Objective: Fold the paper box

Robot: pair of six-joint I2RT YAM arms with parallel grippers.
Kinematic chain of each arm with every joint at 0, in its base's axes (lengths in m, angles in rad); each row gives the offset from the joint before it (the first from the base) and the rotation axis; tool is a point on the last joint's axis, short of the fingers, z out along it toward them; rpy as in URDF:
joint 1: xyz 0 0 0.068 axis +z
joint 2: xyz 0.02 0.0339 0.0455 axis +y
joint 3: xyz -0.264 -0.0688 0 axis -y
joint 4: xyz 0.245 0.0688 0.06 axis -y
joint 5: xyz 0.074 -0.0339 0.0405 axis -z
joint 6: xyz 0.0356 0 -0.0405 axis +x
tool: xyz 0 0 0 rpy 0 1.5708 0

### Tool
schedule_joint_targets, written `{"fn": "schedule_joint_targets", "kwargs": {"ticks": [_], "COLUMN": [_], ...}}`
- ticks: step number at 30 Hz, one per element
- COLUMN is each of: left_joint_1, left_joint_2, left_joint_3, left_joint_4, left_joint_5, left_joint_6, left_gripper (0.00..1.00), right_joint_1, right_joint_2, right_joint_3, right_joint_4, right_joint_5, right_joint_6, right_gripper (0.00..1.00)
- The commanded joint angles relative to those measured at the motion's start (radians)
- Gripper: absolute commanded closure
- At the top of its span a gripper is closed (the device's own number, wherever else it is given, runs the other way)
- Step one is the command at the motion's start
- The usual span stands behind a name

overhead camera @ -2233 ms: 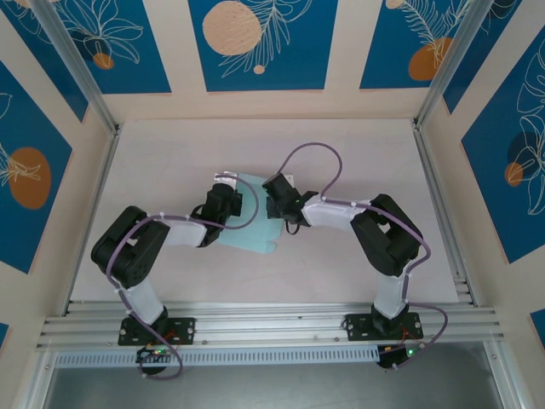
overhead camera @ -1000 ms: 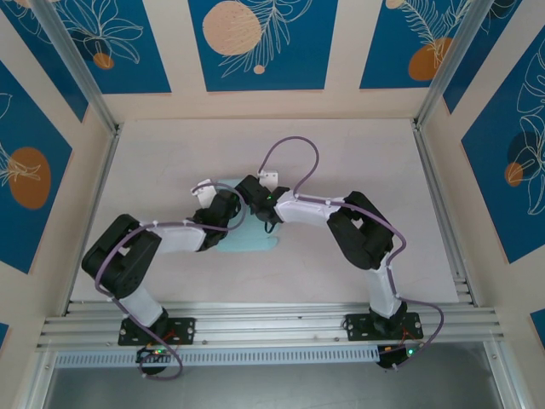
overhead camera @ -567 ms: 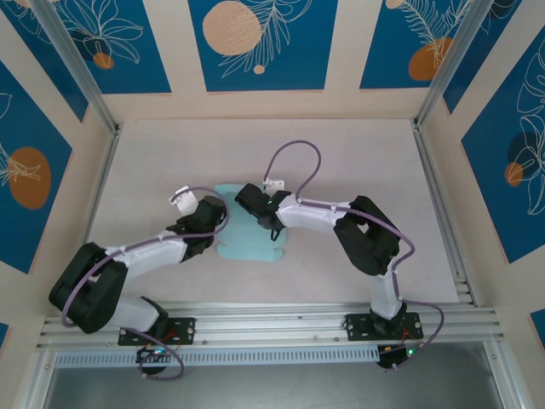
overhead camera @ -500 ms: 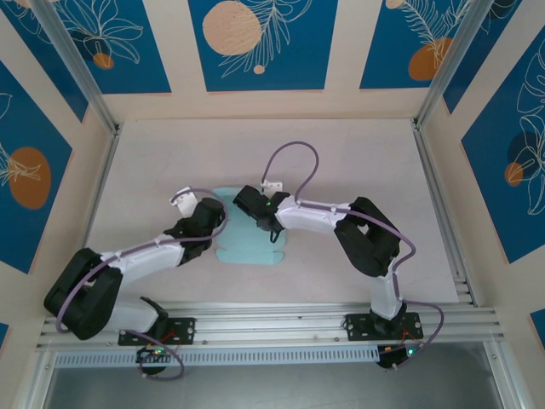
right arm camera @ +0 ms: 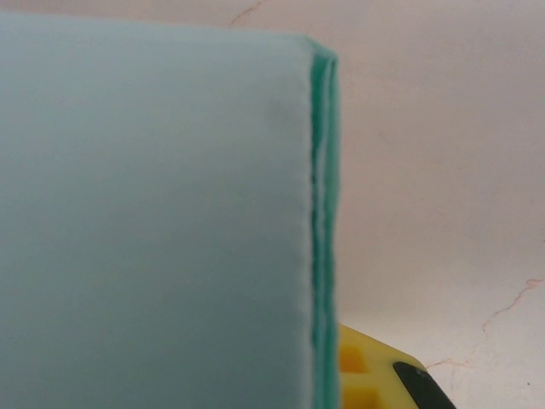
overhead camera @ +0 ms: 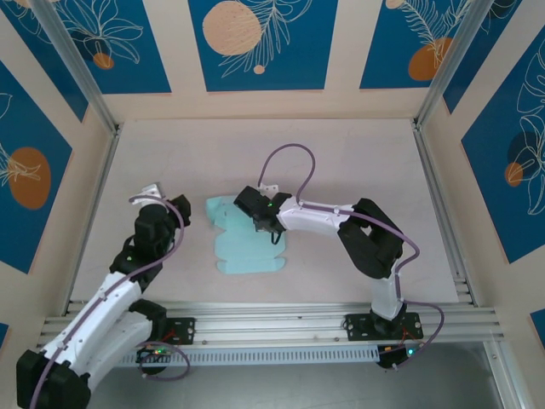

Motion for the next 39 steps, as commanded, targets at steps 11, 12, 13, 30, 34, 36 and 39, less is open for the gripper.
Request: {"fn": "schedule_joint_targets", "kwargs": {"ticks": [11, 12, 13, 30, 34, 36, 39], "left_joint_1": [0.086, 0.086, 0.085, 0.084, 0.083, 0.077, 0.058], "left_joint_2": [0.259, 0.239, 0.222, 0.313, 0.369, 0.39, 0.402], "left_joint_3": [-0.031, -0.046, -0.062, -0.196, -0.178, -0.168, -0.162], "left_joint_4": [-0.017, -0.014, -0.007, 0.235, 0.252, 0.276, 0.325], "left_joint_5": [0.378, 0.393, 0.409, 0.459, 0.44, 0.46, 0.506], "left_joint_6": [0.057, 0.045, 0.034, -0.006, 0.006, 0.006, -0.001], "left_gripper": [0.57, 0.57, 0.57, 0.54, 0.56, 0.57, 0.58], "right_joint_1": [-0.054, -0.067, -0.076, -0.117, -0.119, -0.12, -0.126], "right_joint_2": [-0.147, -0.16, -0.17, -0.161, -0.156, -0.155, -0.152], "right_joint_3": [-0.066, -0.067, -0.068, -0.093, -0.092, -0.092, -0.089], "right_joint_4": [-0.125, -0.142, -0.154, -0.149, -0.15, -0.15, -0.154], "right_joint_5": [-0.328, -0.352, -0.373, -0.433, -0.433, -0.434, -0.428], "right_joint_6": [-0.159, -0.166, -0.171, -0.18, -0.181, -0.183, -0.181], "right_gripper": [1.0, 1.0, 1.0, 1.0, 1.0, 1.0, 1.0]}}
